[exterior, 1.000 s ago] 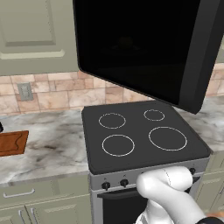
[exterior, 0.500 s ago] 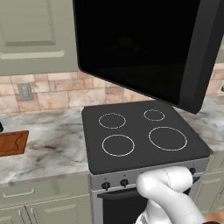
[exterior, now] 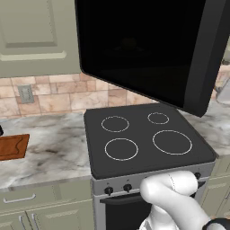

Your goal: Retrieve the reheated potato from the microwave, then place the potato, cheese, and condiment on the cutting board.

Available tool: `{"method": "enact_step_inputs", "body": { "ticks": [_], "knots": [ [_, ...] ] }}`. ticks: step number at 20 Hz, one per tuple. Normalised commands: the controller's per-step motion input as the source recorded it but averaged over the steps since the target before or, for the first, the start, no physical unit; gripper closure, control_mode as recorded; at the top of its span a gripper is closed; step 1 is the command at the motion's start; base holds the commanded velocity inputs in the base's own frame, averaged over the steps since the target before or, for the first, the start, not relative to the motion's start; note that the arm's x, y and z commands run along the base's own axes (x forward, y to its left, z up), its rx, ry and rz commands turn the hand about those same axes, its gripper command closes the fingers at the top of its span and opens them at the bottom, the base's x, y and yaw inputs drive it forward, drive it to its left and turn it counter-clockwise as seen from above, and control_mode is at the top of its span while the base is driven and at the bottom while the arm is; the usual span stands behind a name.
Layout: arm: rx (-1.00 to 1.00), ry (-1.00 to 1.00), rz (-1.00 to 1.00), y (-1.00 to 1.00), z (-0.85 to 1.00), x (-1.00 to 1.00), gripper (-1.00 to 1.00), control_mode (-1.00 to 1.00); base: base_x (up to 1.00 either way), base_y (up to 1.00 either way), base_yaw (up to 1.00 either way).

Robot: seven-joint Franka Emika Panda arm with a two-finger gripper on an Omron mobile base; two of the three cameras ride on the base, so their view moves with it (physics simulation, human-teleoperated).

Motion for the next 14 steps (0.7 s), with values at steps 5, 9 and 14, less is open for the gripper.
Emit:
{"method": "enact_step_inputs", "body": {
  "ticks": [5,9,14],
  "knots": [
    [-0.05,0.00,0.20,0.00,0.00,0.38,-1.00,-1.00,0.00,0.00,0.00],
    [-0.09,0.00,0.17,0.01,0.00,0.38,-1.00,-1.00,0.00,0.00,0.00],
    [-0.07,-0.01,0.11,0.12,0.00,0.24,-1.00,-1.00,0.00,0.00,0.00]
  ]
}}
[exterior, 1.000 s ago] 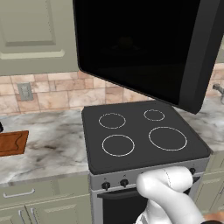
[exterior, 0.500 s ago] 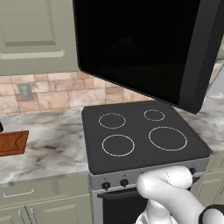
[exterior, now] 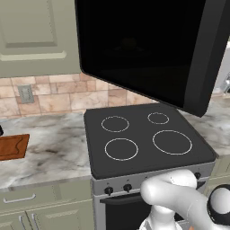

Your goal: Retrieve the reheated potato from the microwave, then place the potato, cheese, and condiment on the cutting board.

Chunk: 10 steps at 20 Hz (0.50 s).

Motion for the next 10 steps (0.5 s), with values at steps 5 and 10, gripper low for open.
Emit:
{"method": "enact_step_inputs", "body": {
  "ticks": [5,10],
  "knots": [
    [-0.01,0.00,0.08,0.14,0.00,0.17,-1.00,-1.00,0.00,0.00,0.00],
    [-0.02,-0.04,0.11,0.22,0.00,-0.05,-1.00,-1.00,0.00,0.00,0.00]
  ]
}}
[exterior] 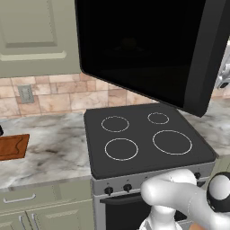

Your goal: Retrieve the reheated potato from the microwave, then place the potato, cheese, and condiment on the cutting board.

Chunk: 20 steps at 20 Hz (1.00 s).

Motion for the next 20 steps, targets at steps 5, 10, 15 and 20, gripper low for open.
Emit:
{"method": "enact_step_inputs", "body": {
  "ticks": [5,10,15,20],
  "knots": [
    [-0.03,-0.06,0.12,0.23,0.01,-0.23,-1.00,-1.00,0.00,0.00,0.00],
    [-0.02,-0.01,0.10,0.19,0.06,-0.42,-1.00,-1.00,0.00,0.00,0.00],
    [-0.01,0.00,0.06,0.22,0.03,-0.41,-1.00,-1.00,0.00,0.00,0.00],
    [-0.02,-0.03,0.05,0.26,0.00,-0.51,-1.00,-1.00,0.00,0.00,0.00]
  ]
}}
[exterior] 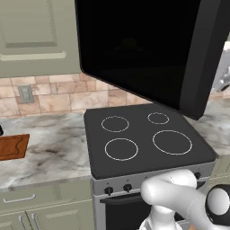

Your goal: Retrieve the reheated potato from the microwave, then place the potato, cheese, and condiment on the cutting board.

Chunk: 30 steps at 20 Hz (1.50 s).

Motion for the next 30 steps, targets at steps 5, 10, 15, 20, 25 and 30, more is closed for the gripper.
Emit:
{"method": "enact_step_inputs", "body": {
  "ticks": [5,10,15,20,25,30],
  "knots": [
    [0.00,-0.01,0.01,0.33,0.00,-0.57,-1.00,-1.00,0.00,0.00,0.00],
    [-0.04,-0.02,0.00,0.51,0.00,-0.43,-1.00,-1.00,0.00,0.00,0.00],
    [-0.02,0.00,-0.01,0.55,0.00,-0.27,-1.00,-1.00,0.00,0.00,0.00],
    [-0.03,0.00,-0.04,0.66,0.00,-0.17,-1.00,-1.00,0.00,0.00,0.00],
    [-0.01,0.00,-0.10,0.67,0.00,0.00,-1.00,-1.00,0.00,0.00,0.00],
    [-0.01,0.00,-0.15,0.62,0.00,0.06,-1.00,-1.00,0.00,0.00,0.00]
  ]
}}
